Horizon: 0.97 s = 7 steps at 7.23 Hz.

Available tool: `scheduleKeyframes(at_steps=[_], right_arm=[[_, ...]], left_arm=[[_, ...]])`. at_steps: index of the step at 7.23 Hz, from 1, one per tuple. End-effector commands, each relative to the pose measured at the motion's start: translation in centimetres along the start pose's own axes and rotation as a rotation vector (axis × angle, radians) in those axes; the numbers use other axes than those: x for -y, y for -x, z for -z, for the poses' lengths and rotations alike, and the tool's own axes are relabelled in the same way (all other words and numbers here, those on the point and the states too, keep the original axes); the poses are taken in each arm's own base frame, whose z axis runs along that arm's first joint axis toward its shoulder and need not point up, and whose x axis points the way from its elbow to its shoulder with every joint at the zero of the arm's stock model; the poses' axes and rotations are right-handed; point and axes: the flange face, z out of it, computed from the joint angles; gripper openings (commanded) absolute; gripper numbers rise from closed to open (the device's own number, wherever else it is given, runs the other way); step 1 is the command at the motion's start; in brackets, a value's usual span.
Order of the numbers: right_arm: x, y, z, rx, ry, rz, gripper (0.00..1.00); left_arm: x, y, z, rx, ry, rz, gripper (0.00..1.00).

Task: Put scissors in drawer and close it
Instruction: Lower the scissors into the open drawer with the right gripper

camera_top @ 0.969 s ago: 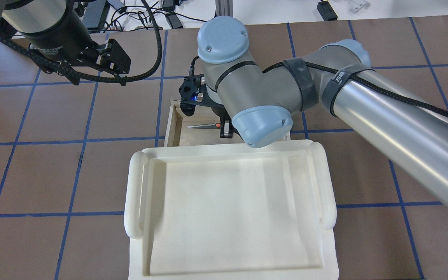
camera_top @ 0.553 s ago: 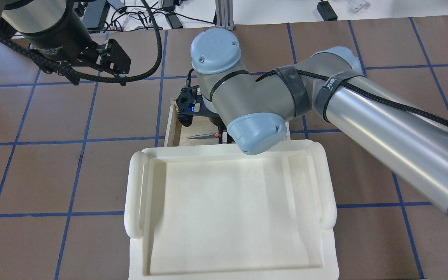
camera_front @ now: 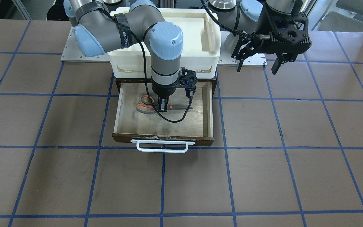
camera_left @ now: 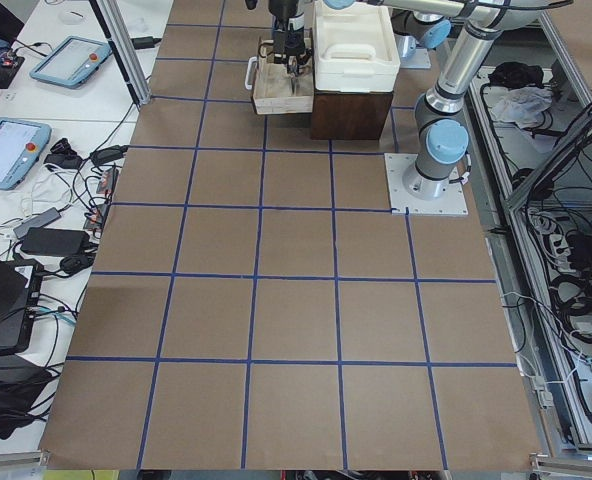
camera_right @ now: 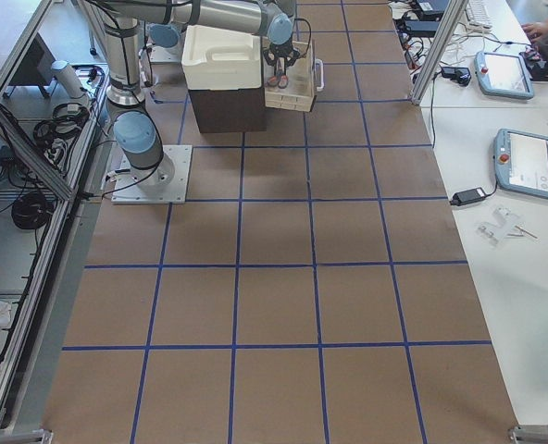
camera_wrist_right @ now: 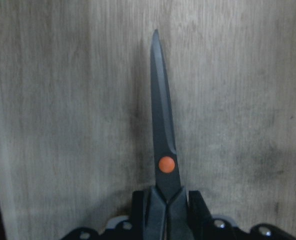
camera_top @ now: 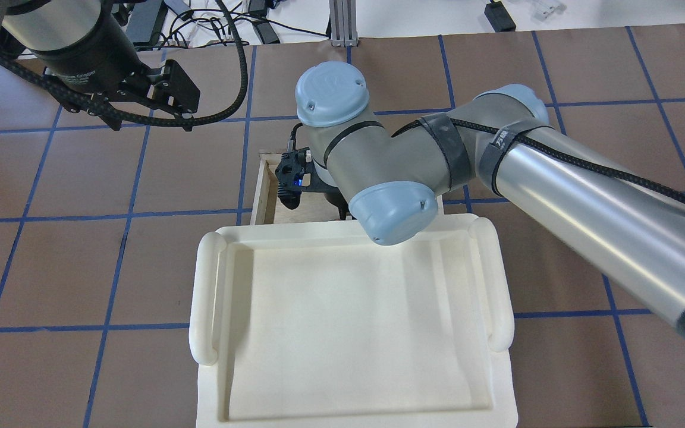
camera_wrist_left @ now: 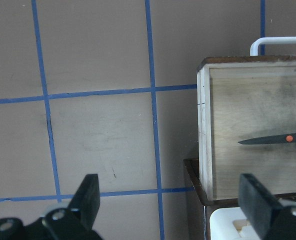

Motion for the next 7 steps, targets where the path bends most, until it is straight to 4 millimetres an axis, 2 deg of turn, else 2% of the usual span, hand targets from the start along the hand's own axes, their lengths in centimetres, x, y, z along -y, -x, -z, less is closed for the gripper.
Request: scheduleKeyframes(at_steps=[1,2,3,4,5,7], right_arm=[[0.1,-0.1,-0.5,0.005,0.001,-0.002,0.0],[0.2,-0.3,-0.6,0.003,-0.002,-0.008,0.2],[0.3,-0.1,-0.7,0.013,-0.019,-0.013,0.49],[0.5,-0.1,-0.4,0.016,-0.036,-0.013,0.6],[0.2,-0.3,0.5,0.003,-0.044,-0.013,0.61],[-1.6,-1.4,4.1,-0.043,-0.084,-0.047,0.65]], left_arm=[[0.0,0.0,0.0,0.0,0.0,0.0,1.0],[0.0,0.0,0.0,0.0,-0.002,0.0,1.0],[0.0,0.0,0.0,0.0,0.0,0.0,1.0],[0.0,0.0,0.0,0.0,0.0,0.0,1.0],[0.0,0.0,0.0,0.0,0.0,0.0,1.0],[0.0,0.0,0.0,0.0,0.0,0.0,1.0]])
